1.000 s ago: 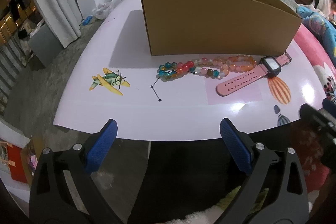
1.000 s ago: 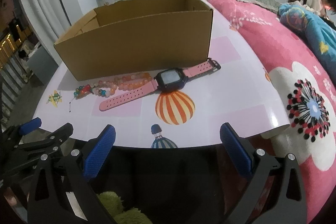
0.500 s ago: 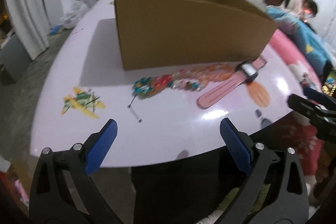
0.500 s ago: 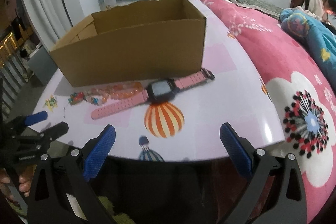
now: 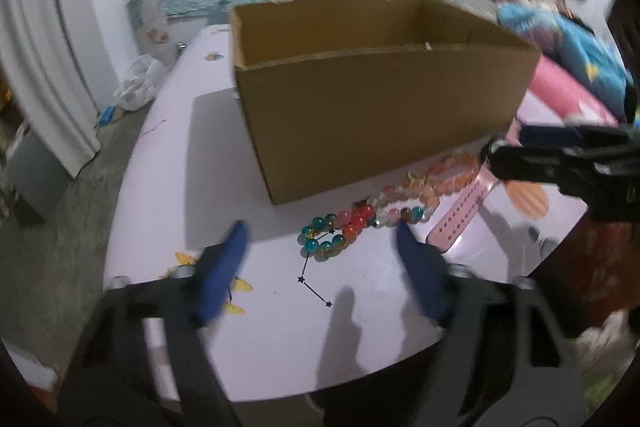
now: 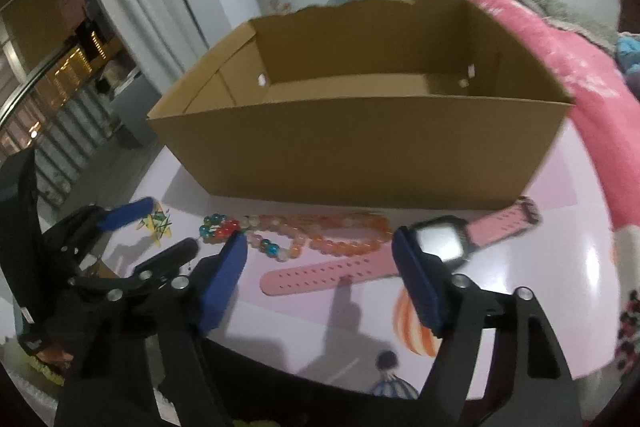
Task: Organize jewelry
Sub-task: 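Move the left gripper down to the multicolour bead bracelet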
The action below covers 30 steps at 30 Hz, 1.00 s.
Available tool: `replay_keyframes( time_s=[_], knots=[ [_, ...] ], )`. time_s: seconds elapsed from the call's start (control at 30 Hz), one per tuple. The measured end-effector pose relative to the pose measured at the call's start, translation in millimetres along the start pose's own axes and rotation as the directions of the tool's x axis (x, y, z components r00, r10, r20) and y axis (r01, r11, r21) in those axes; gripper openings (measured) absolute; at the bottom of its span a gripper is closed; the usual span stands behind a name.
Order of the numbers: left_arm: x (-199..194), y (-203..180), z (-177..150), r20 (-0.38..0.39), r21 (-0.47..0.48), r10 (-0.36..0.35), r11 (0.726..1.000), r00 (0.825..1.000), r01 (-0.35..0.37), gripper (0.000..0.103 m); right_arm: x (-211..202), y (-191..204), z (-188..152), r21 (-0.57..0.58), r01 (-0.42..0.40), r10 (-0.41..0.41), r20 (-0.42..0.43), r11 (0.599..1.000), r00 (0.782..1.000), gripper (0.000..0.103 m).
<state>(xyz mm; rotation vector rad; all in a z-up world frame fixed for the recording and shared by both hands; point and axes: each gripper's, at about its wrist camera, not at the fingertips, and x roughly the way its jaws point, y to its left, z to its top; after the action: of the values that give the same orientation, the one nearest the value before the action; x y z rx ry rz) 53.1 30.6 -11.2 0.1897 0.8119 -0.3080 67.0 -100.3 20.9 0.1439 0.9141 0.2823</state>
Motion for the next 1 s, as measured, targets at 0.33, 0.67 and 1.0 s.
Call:
replay_keyframes(
  time_s=[0.33, 0.67, 1.0],
  knots=[
    [35.5, -10.4, -0.6, -0.104, 0.147, 0.014, 0.989, 0.994, 0.001, 0.030, 18.8, -0.6, 5.3, 0.005, -0.019, 0.019, -0.052, 1.000, 0.998, 0.067],
    [26.5, -10.6, -1.8, -0.087, 0.173, -0.036, 0.984, 0.996, 0.051, 0.008, 19.1, -0.8, 3.2, 0.009, -0.010, 0.010, -0.055, 1.000, 0.998, 0.067],
    [-9.9, 15.8, 8.2, -0.034, -0.032, -0.254, 0.967, 0.967, 0.252, 0.008, 7.4, 1.1, -2.1, 0.013, -0.009, 0.010, -0.038, 1.000, 0.999, 0.066]
  ],
)
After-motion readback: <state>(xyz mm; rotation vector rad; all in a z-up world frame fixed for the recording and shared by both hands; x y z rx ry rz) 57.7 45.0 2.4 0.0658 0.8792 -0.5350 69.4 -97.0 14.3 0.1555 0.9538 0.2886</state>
